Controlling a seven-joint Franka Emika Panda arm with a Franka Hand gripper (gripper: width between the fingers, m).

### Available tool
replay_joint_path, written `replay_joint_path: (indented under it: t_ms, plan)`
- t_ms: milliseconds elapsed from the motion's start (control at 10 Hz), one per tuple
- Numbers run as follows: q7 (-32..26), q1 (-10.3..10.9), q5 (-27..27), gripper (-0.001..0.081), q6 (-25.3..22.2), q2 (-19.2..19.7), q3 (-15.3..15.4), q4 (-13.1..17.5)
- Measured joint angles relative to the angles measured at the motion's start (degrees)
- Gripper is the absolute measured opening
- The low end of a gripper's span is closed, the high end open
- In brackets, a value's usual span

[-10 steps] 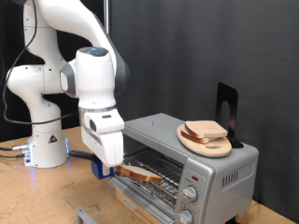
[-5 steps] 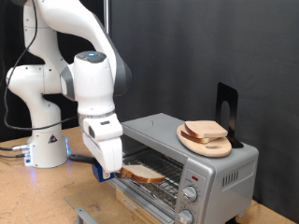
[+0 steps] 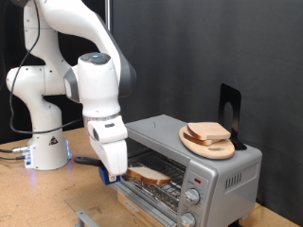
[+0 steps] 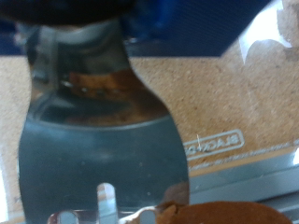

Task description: Make a piece of toast with the oven

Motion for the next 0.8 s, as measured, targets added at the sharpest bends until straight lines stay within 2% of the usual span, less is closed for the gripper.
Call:
replay_joint_path:
  t_ms: [400,800]
  plan:
    - [3.2,0.4,0.1,0.0391,-2.8,1.7,1.5,3.4]
    - [3.0,-0.2,0.2,0.0391,-5.2,2.7,1.2,3.5]
